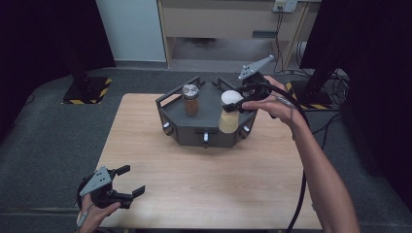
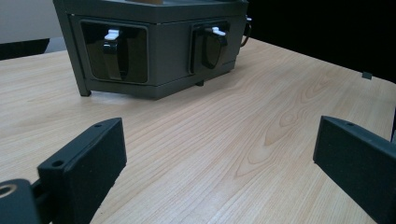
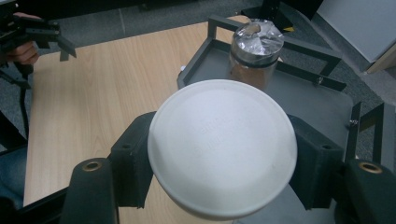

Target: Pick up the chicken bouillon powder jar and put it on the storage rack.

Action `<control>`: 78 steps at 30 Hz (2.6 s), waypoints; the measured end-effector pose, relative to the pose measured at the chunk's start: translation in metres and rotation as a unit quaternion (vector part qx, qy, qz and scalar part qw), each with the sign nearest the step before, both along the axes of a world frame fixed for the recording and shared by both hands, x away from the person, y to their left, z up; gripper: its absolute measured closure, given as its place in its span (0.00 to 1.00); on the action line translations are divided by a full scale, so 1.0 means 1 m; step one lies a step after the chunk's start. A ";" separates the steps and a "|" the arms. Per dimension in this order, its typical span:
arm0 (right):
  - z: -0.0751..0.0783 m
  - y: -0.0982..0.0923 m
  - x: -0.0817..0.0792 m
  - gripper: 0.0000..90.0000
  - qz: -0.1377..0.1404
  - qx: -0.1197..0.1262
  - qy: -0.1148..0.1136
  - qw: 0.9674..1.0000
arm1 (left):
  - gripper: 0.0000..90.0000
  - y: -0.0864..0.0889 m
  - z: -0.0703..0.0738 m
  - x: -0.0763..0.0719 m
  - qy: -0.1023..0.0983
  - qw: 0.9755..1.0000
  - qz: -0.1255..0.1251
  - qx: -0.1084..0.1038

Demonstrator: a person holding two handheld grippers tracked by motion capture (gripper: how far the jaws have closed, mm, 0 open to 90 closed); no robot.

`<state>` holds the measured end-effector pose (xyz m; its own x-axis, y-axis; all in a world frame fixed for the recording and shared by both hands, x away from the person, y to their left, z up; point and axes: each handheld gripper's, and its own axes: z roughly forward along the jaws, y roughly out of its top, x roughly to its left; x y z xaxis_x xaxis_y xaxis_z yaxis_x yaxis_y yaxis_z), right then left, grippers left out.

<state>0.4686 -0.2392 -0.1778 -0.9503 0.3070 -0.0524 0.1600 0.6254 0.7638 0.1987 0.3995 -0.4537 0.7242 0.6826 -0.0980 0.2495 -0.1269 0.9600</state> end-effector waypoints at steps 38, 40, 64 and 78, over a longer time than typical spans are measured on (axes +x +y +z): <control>-0.022 0.031 0.050 0.38 -0.120 -0.008 0.004 0.993 | 0.01 0.002 -0.002 0.003 0.007 1.000 0.003 -0.003; -0.024 0.033 0.052 0.38 -0.119 -0.009 0.005 0.993 | 0.01 0.002 -0.002 0.003 0.007 1.000 0.003 -0.004; -0.036 0.029 0.060 0.38 -0.129 -0.002 0.016 0.992 | 0.02 0.003 -0.002 0.003 0.006 1.000 0.003 -0.003; -0.040 0.016 0.050 0.16 -0.150 0.040 0.021 0.988 | 0.02 0.003 -0.002 0.002 0.004 1.000 0.004 -0.005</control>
<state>0.5186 -0.2231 -0.2175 -0.8169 0.5764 0.0209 0.3609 0.4825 0.7981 0.2008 0.4023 -0.4557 0.7173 0.6878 -0.1114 0.2586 -0.1143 0.9592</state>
